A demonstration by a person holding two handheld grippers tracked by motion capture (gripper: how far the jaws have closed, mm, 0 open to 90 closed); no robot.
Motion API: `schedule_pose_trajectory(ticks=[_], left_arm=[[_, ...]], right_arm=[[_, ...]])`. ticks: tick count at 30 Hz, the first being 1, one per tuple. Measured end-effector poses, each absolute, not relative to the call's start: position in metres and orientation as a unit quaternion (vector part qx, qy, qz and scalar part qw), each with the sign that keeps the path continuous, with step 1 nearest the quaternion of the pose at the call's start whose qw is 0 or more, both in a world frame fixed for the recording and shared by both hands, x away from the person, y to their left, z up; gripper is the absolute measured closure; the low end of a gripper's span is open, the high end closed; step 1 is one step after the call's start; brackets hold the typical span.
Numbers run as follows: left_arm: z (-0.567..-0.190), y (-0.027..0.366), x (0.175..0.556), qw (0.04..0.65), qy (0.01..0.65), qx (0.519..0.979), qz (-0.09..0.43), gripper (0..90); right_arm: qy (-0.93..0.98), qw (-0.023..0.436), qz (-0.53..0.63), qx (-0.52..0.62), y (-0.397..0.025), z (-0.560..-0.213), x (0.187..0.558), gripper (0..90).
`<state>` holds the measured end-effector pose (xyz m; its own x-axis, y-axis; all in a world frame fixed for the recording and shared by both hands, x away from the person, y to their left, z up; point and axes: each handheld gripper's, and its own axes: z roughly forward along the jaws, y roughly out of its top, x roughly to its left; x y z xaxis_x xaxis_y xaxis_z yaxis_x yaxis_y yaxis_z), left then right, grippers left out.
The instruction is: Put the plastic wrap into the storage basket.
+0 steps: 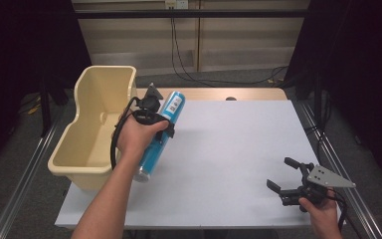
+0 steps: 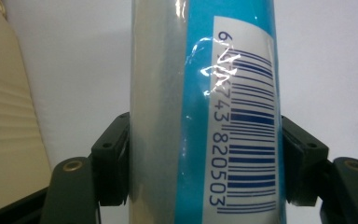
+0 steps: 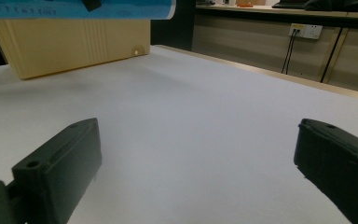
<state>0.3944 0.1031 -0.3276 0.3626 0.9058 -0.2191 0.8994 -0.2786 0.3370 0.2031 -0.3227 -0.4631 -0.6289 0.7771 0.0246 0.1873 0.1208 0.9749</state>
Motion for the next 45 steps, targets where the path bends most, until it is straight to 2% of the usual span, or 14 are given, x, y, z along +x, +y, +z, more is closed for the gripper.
schedule_pose_trajectory(ticks=[22, 45], left_arm=[[-0.275, 0.147, 0.385, 0.202, 0.593, 0.78, 0.019, 32.3], [-0.249, 0.189, 0.373, 0.193, 0.617, 0.761, 0.048, 32.3]], right_arm=[[0.703, 0.264, 0.568, 0.337, -0.322, -0.462, 0.203, 0.0], [0.706, 0.262, 0.567, 0.333, -0.321, -0.461, 0.202, 0.0]])
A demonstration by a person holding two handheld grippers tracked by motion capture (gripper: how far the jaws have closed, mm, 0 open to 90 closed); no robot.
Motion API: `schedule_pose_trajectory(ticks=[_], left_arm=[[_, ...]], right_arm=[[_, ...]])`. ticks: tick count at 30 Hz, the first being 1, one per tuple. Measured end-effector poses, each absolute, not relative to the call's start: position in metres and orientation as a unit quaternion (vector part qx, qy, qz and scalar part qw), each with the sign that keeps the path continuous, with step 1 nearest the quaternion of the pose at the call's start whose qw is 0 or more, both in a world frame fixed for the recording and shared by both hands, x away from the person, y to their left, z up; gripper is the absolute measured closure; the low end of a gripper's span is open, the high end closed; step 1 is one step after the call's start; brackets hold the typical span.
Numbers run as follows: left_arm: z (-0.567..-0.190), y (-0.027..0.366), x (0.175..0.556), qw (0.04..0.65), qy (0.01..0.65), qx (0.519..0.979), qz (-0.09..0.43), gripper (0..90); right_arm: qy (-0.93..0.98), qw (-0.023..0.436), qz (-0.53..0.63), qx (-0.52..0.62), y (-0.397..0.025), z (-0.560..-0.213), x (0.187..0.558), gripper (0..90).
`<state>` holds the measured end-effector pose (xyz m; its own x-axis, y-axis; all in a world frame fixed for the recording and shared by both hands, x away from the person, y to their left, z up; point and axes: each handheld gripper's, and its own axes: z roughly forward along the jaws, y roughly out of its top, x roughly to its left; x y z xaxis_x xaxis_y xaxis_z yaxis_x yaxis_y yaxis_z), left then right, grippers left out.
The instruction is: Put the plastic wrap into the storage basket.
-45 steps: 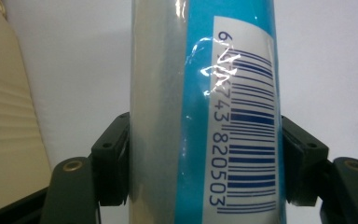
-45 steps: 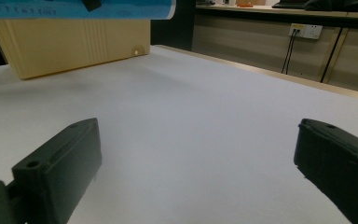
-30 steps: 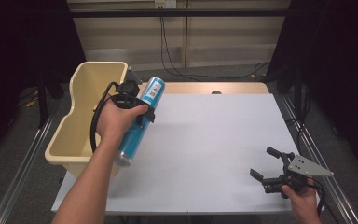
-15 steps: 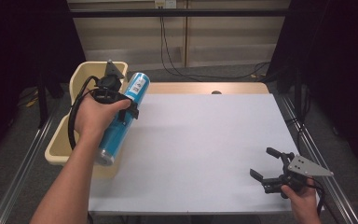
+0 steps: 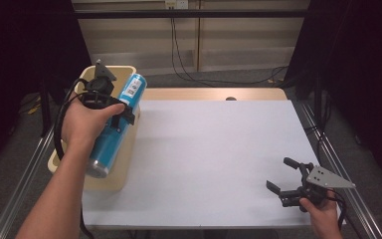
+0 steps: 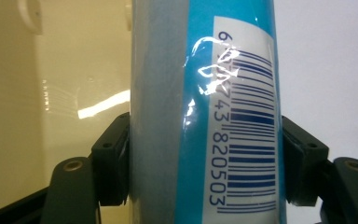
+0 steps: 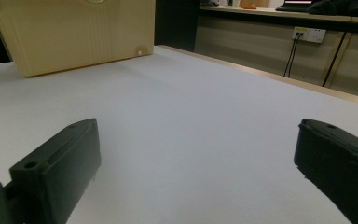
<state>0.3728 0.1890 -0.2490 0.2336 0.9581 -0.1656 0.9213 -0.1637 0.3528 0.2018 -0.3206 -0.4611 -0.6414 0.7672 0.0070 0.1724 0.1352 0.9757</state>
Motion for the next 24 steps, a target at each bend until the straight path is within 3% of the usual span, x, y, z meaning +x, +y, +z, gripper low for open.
schedule_pose_trajectory(ticks=[24], left_arm=[[-0.239, 0.235, 0.36, 0.199, 0.649, 0.731, 0.071, 32.2]], right_arm=[[0.708, 0.259, 0.566, 0.333, -0.319, -0.462, 0.202, 0.0]])
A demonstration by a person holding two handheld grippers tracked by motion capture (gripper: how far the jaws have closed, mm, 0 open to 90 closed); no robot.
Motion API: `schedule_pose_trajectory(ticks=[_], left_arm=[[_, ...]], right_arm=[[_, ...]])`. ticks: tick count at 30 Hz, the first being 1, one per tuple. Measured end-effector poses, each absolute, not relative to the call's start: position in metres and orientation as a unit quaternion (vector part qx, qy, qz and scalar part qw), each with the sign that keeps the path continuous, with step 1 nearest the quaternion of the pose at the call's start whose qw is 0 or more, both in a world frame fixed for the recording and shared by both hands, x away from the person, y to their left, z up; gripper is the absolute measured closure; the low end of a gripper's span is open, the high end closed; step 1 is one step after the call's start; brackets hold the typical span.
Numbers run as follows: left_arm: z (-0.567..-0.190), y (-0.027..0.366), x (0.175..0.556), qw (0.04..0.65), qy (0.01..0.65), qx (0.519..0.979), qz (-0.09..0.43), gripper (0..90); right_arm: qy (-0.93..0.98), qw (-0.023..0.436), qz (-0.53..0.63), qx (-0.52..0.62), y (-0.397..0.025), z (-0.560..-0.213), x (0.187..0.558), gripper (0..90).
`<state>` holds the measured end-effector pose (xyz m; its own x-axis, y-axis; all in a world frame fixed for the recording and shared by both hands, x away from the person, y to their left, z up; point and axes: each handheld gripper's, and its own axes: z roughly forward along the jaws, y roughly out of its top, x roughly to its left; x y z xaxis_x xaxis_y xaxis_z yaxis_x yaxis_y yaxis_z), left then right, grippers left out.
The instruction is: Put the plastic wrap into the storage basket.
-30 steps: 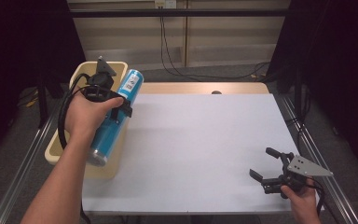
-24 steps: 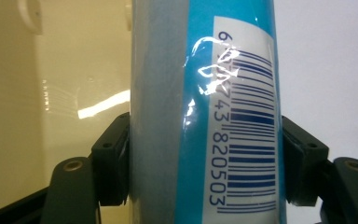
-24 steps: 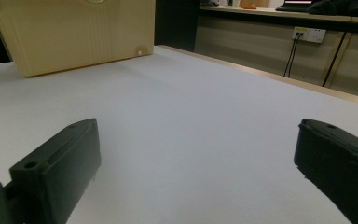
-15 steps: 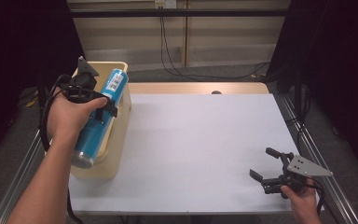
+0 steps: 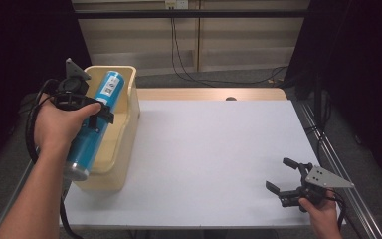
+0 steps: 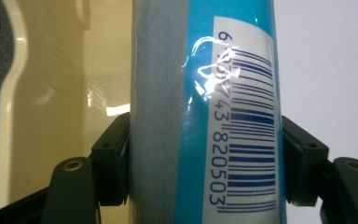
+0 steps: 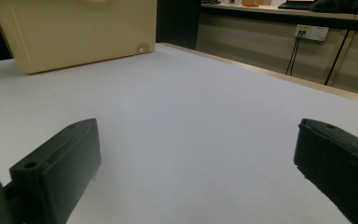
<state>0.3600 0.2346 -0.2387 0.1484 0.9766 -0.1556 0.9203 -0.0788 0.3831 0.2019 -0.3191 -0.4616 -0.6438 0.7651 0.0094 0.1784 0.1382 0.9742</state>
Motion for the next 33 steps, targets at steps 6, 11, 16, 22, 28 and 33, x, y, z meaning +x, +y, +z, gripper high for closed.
schedule_pose_trajectory(ticks=[6, 11, 16, 22, 28, 33], left_arm=[[-0.256, 0.246, 0.357, 0.194, 0.657, 0.725, 0.073, 32.2], [-0.27, 0.249, 0.358, 0.191, 0.661, 0.723, 0.068, 32.2], [-0.282, 0.25, 0.358, 0.185, 0.664, 0.722, 0.059, 32.2], [-0.29, 0.252, 0.357, 0.18, 0.669, 0.719, 0.053, 32.2], [-0.294, 0.257, 0.354, 0.181, 0.673, 0.716, 0.041, 32.1], [-0.295, 0.256, 0.355, 0.157, 0.677, 0.719, 0.033, 31.9]], right_arm=[[0.71, 0.261, 0.564, 0.331, -0.318, -0.461, 0.202, 0.1], [0.711, 0.261, 0.562, 0.331, -0.319, -0.462, 0.202, 0.1], [0.711, 0.261, 0.563, 0.33, -0.32, -0.462, 0.202, 0.1], [0.711, 0.259, 0.563, 0.331, -0.319, -0.462, 0.203, 0.1], [0.712, 0.258, 0.564, 0.328, -0.317, -0.462, 0.206, 0.2], [0.713, 0.259, 0.564, 0.326, -0.316, -0.461, 0.206, 0.1]])
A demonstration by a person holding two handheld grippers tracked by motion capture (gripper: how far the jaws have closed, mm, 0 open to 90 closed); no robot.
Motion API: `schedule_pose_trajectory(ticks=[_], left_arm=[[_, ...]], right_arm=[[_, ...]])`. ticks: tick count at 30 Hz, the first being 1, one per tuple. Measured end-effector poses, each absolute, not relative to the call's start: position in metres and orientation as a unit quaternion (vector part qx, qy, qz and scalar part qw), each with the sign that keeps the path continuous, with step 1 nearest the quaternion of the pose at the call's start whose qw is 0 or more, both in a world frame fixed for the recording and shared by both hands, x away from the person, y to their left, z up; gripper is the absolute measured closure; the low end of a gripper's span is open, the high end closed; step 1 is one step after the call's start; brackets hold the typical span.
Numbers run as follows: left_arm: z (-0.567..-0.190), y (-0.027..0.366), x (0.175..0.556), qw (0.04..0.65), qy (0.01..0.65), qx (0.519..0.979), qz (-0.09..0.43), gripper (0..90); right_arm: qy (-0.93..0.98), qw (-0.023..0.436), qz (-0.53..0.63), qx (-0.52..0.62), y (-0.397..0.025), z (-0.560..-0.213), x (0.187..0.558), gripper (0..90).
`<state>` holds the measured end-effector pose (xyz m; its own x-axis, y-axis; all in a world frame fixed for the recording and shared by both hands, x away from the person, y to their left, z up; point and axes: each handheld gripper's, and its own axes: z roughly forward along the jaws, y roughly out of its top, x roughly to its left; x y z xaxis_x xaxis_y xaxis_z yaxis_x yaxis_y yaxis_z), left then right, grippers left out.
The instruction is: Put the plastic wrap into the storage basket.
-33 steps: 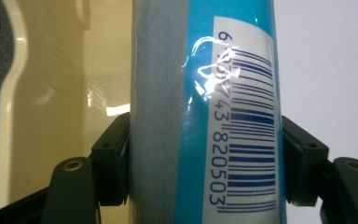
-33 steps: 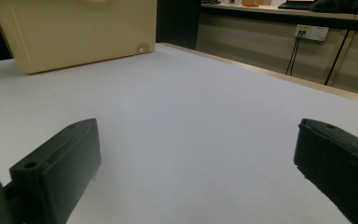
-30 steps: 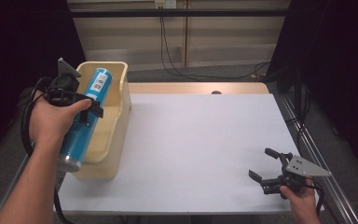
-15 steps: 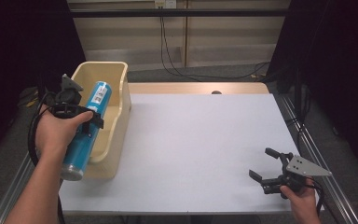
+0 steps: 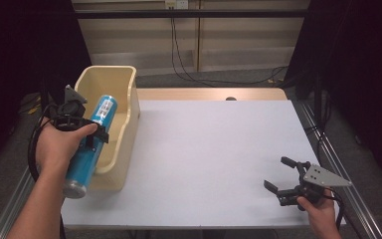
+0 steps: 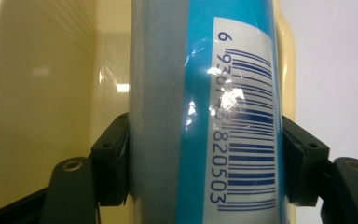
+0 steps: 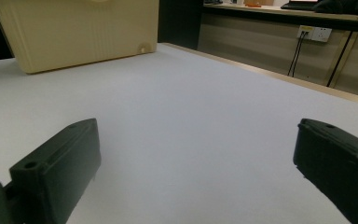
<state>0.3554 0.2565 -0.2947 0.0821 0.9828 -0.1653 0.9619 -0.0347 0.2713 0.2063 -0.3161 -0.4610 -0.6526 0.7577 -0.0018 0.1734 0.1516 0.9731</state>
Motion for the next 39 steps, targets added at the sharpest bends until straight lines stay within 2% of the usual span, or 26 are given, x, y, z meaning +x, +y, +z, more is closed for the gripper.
schedule_pose_trajectory(ticks=[10, 14, 18, 39], left_arm=[[-0.292, 0.25, 0.362, 0.138, 0.671, 0.728, 0.021, 31.7], [-0.262, 0.252, 0.362, 0.219, 0.668, 0.711, 0.038, 32.4], [-0.244, 0.239, 0.362, 0.22, 0.656, 0.721, 0.035, 29.0], [-0.261, 0.183, 0.356, 0.22, 0.597, 0.772, -0.007, 26.3]], right_arm=[[0.716, 0.26, 0.559, 0.326, -0.316, -0.461, 0.203, 0.2], [0.717, 0.26, 0.559, 0.327, -0.316, -0.462, 0.203, 0.1], [0.716, 0.26, 0.559, 0.327, -0.316, -0.462, 0.203, 0.2], [0.718, 0.258, 0.559, 0.325, -0.316, -0.462, 0.203, 0.2]])
